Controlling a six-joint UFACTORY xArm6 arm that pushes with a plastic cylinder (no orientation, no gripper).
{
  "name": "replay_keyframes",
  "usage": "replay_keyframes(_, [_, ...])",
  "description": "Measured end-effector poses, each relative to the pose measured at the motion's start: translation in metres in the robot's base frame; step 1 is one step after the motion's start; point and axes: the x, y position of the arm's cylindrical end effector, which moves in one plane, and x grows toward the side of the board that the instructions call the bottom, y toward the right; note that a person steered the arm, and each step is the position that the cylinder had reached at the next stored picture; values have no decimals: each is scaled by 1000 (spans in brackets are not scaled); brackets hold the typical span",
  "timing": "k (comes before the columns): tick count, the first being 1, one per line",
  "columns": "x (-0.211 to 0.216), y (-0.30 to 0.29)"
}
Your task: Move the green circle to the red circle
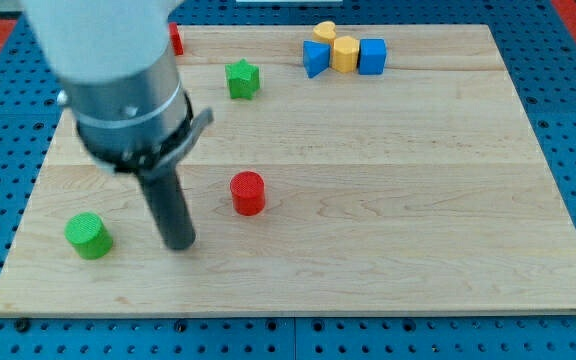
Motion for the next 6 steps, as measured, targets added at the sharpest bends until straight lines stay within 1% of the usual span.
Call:
replay_keyframes(1, [48, -21])
replay_keyframes(2, [20, -149])
replay_keyframes(3, [-13, -171])
replay_keyframes(4, [-32, -74])
replay_keyframes(5, [-13, -35])
replay_keyframes(6, [29, -56])
